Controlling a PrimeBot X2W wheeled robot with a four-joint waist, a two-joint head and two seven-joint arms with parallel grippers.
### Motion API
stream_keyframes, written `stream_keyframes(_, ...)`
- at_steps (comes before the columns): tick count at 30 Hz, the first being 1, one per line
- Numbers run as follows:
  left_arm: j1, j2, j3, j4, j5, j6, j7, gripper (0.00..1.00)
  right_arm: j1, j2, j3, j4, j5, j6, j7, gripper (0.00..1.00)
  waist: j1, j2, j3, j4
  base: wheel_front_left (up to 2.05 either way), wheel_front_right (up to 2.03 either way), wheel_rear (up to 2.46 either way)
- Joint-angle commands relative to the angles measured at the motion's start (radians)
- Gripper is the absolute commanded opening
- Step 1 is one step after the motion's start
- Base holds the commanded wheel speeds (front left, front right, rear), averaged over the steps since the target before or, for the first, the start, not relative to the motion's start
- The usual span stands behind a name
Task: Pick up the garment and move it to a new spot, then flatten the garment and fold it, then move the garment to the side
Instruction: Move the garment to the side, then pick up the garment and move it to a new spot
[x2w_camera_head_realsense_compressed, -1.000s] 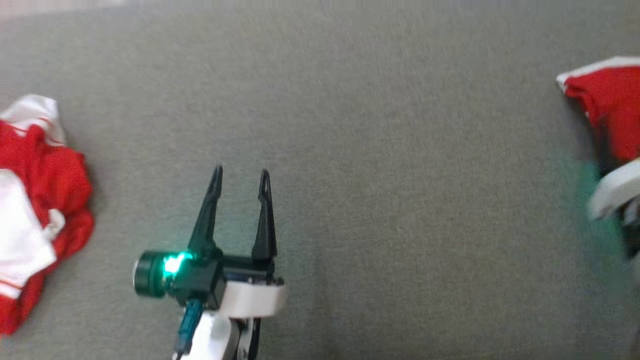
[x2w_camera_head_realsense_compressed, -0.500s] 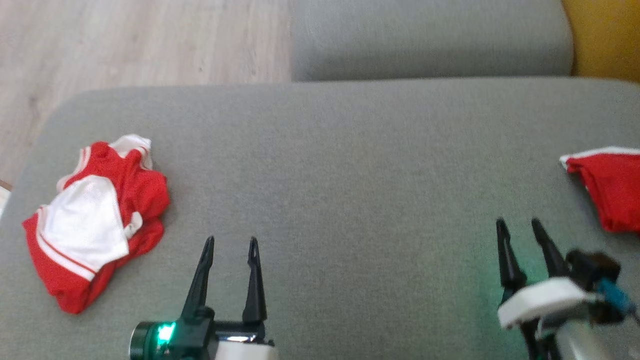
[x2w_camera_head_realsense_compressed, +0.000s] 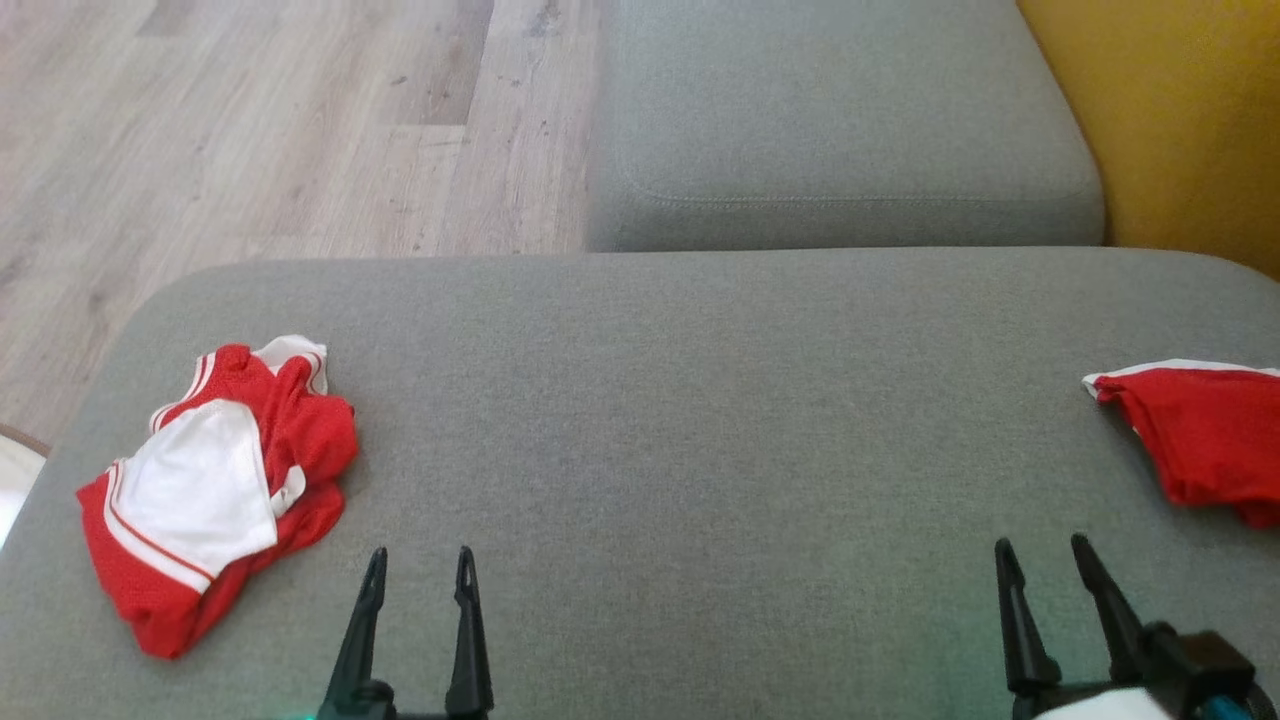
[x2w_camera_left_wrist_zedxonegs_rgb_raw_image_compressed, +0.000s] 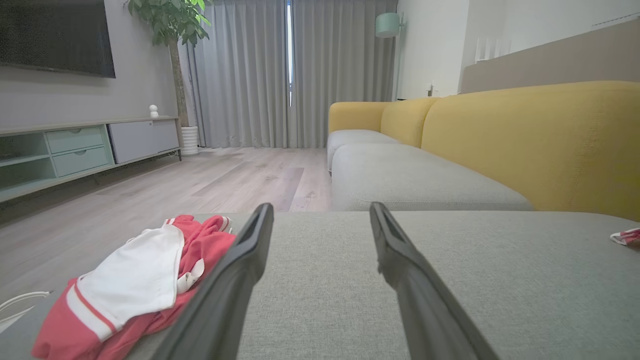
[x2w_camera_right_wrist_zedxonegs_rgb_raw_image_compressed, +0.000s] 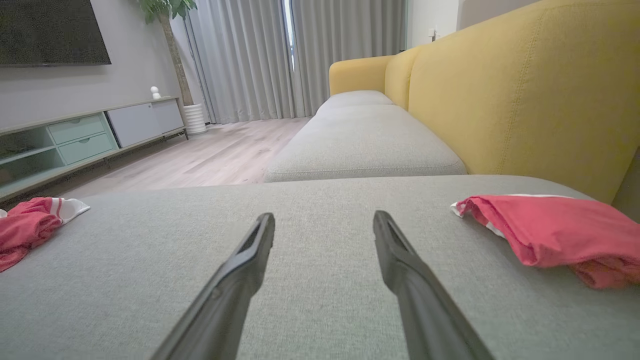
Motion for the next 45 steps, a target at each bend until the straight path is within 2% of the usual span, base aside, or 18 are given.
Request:
stream_keyframes(1,-0.036,-0.003,0.038,-0.031,0.011,-0.008,-0.005,1.0,-0.026,-0.007,0.022,-0.04,-0.006,0.007,-0.014,1.0,0.0001,-0.0001,-0.004,-0.002,0.0,0.0,0.0)
stream_keyframes(21,-0.01,-0.003,0.068,-0.033,0.001,-0.033,-0.005,1.0,0.015,-0.002,0.035,-0.046,-0.013,0.007,-0.014,1.0,0.0001,-0.0001,-0.026,-0.022,0.0,0.0,0.0)
stream_keyframes(28,-0.011,-0.003,0.071,-0.031,0.009,-0.038,-0.005,1.0,0.019,-0.004,0.039,-0.047,-0.013,0.007,-0.014,1.0,0.0001,-0.0001,-0.017,0.005,0.0,0.0,0.0)
stream_keyframes(31,-0.03,-0.003,0.069,-0.038,0.02,-0.052,-0.005,1.0,0.018,0.003,0.035,-0.054,-0.012,0.007,-0.014,1.0,0.0001,-0.0001,-0.001,0.068,0.0,0.0,0.0)
stream_keyframes(45,-0.05,-0.003,0.143,-0.065,0.047,-0.065,-0.005,1.0,-0.026,0.032,0.045,-0.053,-0.003,0.007,-0.014,1.0,0.0001,-0.0001,0.057,0.353,0.0,0.0,0.0)
